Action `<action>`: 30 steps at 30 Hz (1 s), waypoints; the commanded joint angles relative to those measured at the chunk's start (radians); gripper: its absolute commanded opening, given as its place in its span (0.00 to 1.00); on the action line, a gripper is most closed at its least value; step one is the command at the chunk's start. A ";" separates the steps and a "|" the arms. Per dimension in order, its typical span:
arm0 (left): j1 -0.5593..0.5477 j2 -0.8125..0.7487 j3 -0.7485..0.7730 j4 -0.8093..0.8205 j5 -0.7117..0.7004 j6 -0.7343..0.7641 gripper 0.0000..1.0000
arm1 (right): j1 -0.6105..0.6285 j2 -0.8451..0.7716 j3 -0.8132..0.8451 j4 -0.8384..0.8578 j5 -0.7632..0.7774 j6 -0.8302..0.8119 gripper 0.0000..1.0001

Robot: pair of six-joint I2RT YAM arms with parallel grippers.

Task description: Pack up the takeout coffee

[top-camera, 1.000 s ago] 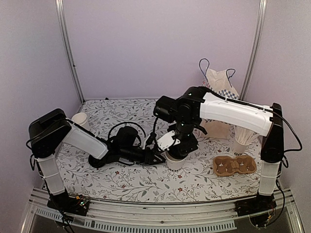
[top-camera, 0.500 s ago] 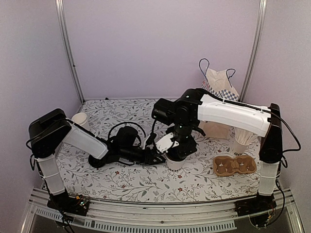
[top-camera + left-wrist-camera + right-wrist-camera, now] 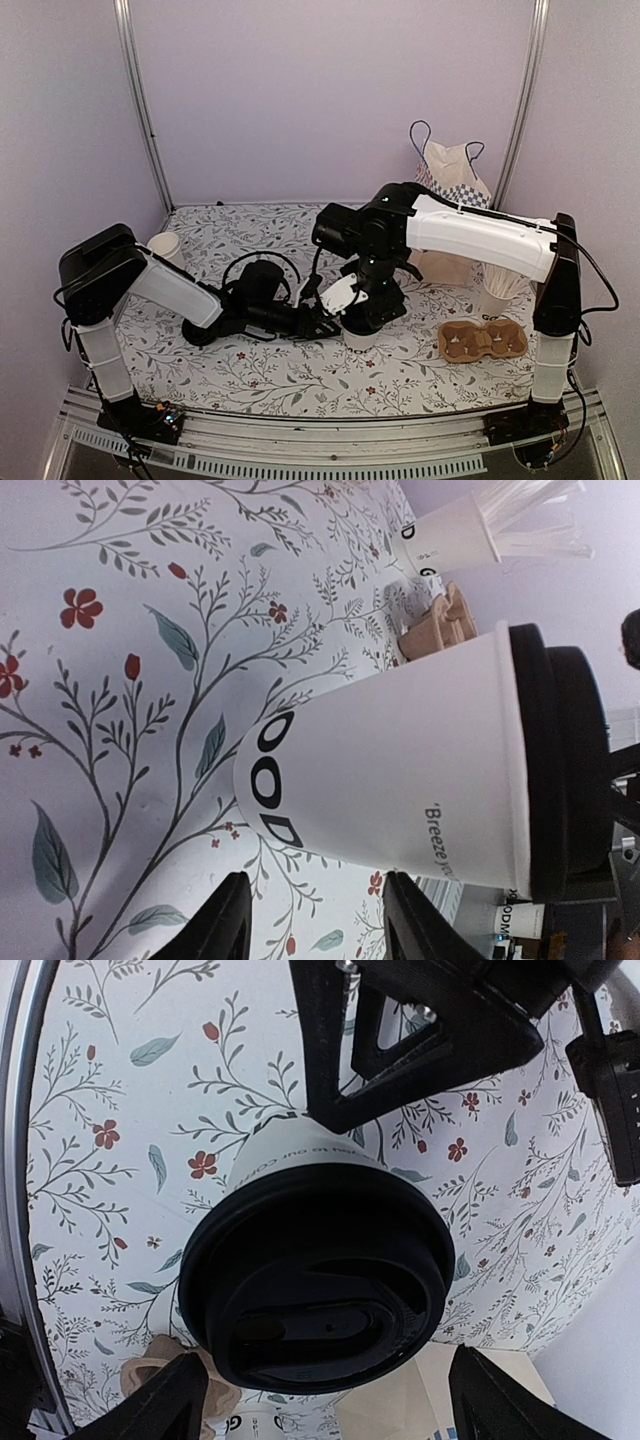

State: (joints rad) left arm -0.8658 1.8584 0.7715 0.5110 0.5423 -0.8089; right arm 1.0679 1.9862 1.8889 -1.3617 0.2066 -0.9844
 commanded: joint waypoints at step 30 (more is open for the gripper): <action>-0.070 -0.287 0.008 -0.086 -0.212 -0.175 0.54 | -0.502 -0.306 -0.474 0.483 -0.905 0.538 0.70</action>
State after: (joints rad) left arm -0.9024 1.5238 0.7422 0.3645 0.3347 -0.9173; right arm 0.5713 1.7409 1.4948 -1.0061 -0.5896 -0.5652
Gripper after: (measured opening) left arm 0.539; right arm 0.707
